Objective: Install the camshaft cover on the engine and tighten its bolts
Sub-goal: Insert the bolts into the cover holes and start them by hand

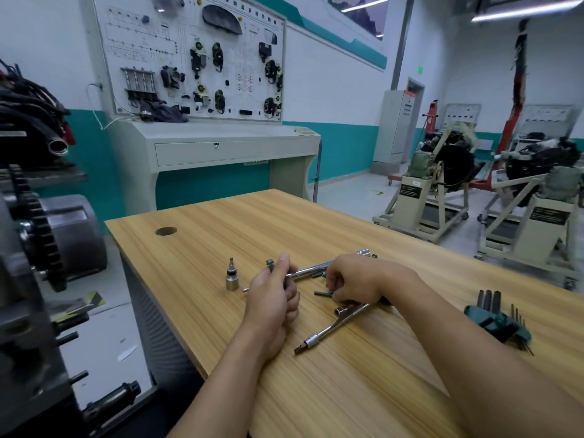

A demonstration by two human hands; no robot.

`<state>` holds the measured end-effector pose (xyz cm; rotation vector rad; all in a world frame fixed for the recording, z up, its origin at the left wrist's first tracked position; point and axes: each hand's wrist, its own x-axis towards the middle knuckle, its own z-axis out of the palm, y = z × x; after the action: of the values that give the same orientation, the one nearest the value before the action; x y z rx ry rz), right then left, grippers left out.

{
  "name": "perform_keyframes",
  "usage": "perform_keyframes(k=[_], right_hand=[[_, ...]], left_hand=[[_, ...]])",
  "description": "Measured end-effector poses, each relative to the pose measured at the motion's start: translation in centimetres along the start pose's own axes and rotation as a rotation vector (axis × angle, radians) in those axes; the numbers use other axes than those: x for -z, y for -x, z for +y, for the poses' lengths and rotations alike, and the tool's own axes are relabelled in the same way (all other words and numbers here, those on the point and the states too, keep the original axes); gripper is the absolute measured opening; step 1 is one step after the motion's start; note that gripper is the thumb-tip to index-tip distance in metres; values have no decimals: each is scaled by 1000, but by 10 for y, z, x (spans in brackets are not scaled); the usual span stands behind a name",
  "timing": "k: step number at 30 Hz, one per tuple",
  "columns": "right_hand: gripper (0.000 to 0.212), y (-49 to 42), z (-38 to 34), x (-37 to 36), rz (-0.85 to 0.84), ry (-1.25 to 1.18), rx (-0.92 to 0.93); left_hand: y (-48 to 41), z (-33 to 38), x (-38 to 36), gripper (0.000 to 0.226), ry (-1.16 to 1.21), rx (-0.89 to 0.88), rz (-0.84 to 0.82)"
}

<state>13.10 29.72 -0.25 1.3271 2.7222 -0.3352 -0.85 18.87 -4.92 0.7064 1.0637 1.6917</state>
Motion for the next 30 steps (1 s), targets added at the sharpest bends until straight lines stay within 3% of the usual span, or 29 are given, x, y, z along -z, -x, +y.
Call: perform_keyframes(k=[11,16,19,21,24,30], right_hand=[[24,-1,-15,-3,100,-27,86],[16,16,-32,24,412,-86,223],[16,33,-54,37,529,-187,409],[15,38,-70,33,476,-145,516],[18,34,-85,19,321,-50,515],[27,25,-84,11,247,-106,471]], left_hand=[[1,1,0,29,6,1,3],[-3,4,6,41,167,97,-16],[-7,6,11,59,240,198,-62],[-9,6,15,71,243,230,-128],[-10,7,18,77,293,252,-153],[-12,9,16,41,305,280,-77]])
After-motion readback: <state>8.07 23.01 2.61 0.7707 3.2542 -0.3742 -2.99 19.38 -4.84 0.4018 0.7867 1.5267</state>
